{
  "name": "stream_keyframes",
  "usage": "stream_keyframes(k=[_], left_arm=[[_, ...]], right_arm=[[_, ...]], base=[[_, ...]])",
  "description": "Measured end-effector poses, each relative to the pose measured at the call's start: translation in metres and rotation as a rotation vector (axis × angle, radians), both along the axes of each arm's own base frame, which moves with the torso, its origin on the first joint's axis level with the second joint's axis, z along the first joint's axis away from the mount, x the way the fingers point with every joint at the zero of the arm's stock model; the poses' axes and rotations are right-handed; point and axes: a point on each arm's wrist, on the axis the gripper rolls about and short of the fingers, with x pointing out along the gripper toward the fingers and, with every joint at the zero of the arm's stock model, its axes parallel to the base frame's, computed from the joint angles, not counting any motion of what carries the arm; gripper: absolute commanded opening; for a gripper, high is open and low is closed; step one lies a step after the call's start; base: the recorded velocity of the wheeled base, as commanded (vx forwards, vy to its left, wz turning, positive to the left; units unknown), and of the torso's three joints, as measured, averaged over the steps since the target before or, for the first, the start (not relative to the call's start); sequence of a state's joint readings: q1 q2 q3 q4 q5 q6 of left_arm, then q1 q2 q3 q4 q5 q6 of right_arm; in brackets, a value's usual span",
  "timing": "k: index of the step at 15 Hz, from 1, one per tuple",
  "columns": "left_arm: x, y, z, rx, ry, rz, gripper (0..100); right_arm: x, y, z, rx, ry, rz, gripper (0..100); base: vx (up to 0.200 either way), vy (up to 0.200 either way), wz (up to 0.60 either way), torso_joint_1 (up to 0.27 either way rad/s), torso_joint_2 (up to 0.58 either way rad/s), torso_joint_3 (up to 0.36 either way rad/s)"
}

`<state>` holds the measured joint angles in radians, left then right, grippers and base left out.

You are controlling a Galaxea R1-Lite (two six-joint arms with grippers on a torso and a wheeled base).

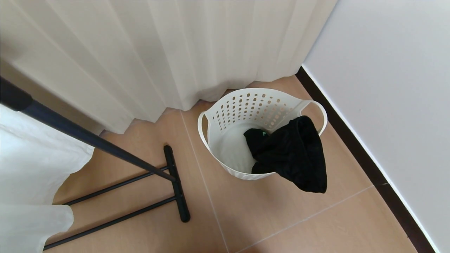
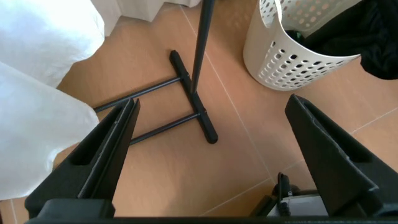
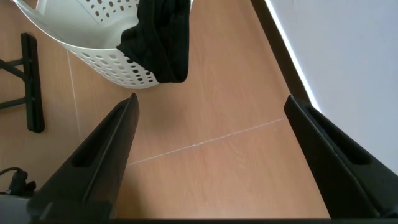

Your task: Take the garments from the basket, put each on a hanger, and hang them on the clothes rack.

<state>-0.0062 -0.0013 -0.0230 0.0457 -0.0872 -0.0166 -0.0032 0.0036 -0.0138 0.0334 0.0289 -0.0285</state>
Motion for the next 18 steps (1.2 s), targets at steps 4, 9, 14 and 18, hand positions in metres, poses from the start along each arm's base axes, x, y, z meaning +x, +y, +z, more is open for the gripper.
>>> stream_keyframes(k=[4,9,14,18], left_arm=[[0.0,0.0,0.0,0.001,0.0,0.0,100],[0.0,0.0,0.0,0.003,0.0,0.0,100],[0.0,0.0,0.0,0.003,0.0,-0.001,100],[0.0,0.0,0.0,0.003,0.0,-0.002,100]], right_arm=[[0.0,0.0,0.0,0.001,0.0,0.0,100],[0.0,0.0,0.0,0.011,-0.008,-0.005,100],[0.0,0.0,-0.001,0.0,0.01,-0.013,100],[0.011,0.0,0.003,-0.034,0.146,-0.013,100]], base=[[0.0,0.0,0.0,0.005,0.0,-0.192],[0.0,0.0,0.0,0.002,0.0,-0.064],[0.0,0.0,0.0,0.0,0.0,0.0],[0.0,0.0,0.0,0.0,0.0,0.0]])
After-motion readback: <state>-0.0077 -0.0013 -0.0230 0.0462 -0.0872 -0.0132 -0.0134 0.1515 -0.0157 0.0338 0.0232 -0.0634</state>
